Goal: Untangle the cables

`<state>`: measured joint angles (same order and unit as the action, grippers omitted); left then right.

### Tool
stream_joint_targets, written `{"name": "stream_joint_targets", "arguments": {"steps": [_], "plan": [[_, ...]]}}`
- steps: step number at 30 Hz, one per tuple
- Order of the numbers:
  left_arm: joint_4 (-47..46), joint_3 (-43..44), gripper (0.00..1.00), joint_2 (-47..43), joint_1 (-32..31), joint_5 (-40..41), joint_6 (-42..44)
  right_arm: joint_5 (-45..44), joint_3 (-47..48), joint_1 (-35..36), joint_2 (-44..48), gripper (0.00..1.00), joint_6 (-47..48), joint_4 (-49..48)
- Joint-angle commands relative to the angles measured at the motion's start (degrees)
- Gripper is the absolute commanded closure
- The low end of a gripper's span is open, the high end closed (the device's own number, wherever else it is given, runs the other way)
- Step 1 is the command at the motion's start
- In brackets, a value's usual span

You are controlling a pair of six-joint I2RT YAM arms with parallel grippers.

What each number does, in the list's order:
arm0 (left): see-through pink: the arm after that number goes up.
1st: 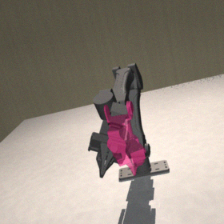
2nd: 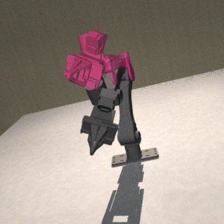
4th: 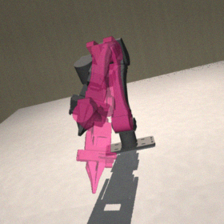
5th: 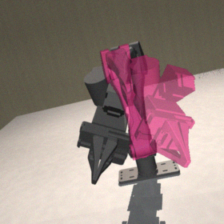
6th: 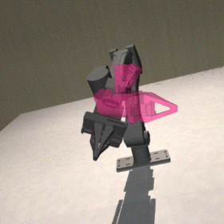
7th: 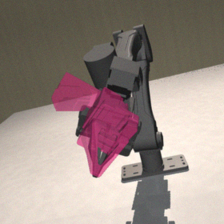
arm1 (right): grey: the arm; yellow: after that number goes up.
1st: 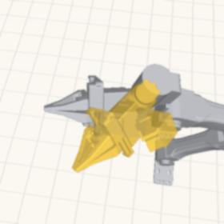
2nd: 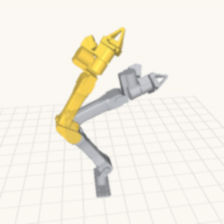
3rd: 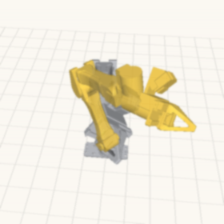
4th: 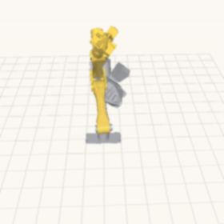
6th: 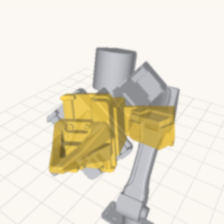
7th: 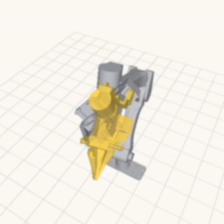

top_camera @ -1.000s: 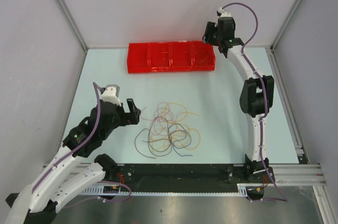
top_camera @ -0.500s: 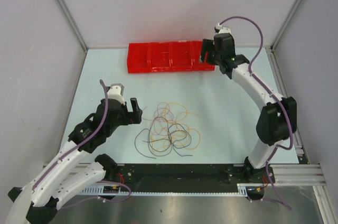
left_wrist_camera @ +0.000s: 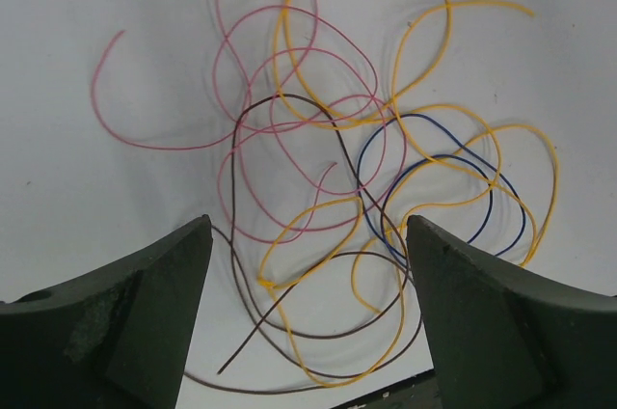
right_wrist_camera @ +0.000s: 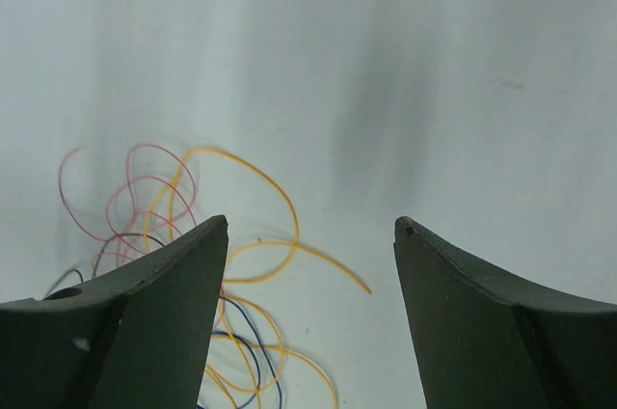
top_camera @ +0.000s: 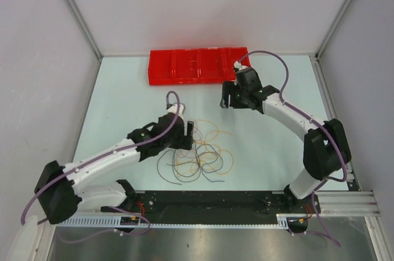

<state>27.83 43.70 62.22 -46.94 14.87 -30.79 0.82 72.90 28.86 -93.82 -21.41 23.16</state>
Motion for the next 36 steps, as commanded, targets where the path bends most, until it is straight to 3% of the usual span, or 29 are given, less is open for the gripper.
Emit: {"name": "stream_joint_targets", "arguments": {"steps": [1,15,27,36], "plan": [[-7.2,2.8,0.14,6.2,-2.9,1.7,-2.6,0.5,-2.4,-0.8,4.3,0.26,0.0,0.5],[-11.4,14.5,0.27,28.0,-4.1,2.6,-5.5,-0.7,-5.5,-1.4,6.2,0.27,0.0,-0.4],[-9.2,17.7,0.42,35.1,-4.3,8.5,-7.8,1.6,-6.5,-2.0,5.4,0.27,-0.9,-2.0],[-8.6,19.0,0.47,38.9,-4.3,10.6,-8.3,2.3,-6.8,-2.0,4.5,0.28,-1.0,-2.7]]}}
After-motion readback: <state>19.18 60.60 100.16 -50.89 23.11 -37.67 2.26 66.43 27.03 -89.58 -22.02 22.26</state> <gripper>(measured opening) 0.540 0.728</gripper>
